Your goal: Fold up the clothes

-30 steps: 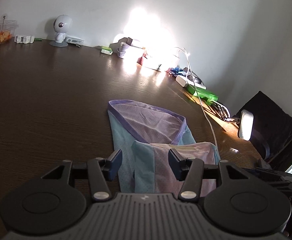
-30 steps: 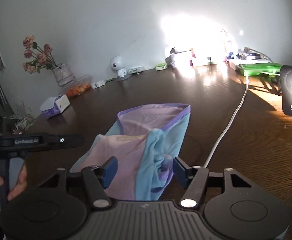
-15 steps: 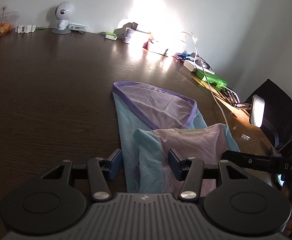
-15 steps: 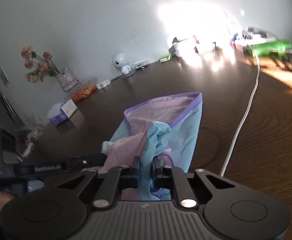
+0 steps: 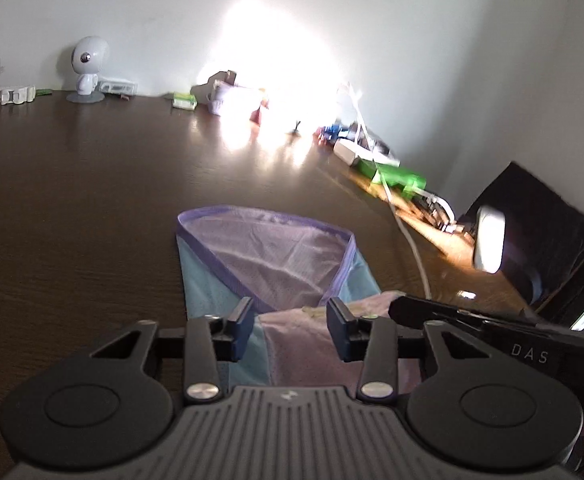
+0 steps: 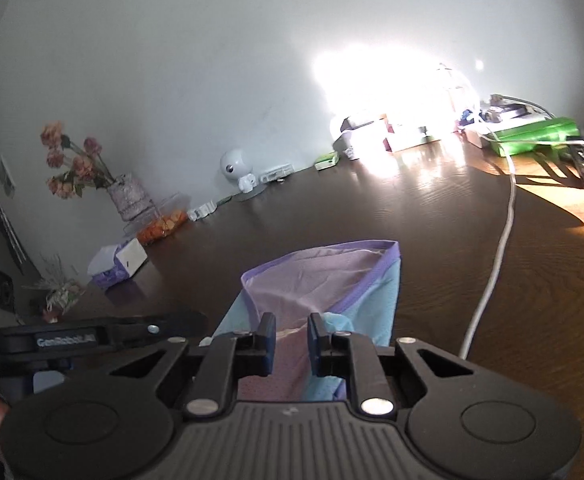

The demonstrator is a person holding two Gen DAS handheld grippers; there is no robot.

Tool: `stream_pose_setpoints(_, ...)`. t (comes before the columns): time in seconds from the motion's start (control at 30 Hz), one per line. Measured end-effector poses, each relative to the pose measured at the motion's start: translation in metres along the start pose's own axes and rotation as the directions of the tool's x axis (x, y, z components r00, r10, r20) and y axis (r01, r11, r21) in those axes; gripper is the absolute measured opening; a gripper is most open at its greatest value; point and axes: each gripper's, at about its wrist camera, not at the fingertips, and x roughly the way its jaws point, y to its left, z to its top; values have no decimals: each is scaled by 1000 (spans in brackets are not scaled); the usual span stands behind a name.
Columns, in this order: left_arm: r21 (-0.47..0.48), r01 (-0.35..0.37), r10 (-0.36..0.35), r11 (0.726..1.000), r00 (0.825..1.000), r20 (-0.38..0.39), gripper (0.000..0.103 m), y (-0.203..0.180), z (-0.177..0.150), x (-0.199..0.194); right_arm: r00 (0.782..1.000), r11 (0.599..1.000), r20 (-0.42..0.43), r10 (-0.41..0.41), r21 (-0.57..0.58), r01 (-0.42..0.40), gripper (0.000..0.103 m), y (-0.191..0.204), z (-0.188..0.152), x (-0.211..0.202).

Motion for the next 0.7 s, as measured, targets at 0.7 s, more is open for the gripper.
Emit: stream_pose_setpoints(0.7, 62, -228, 229, 972, 973, -11, 67, 48, 77, 62, 972, 976, -101, -214, -56, 209, 43, -49, 77, 68)
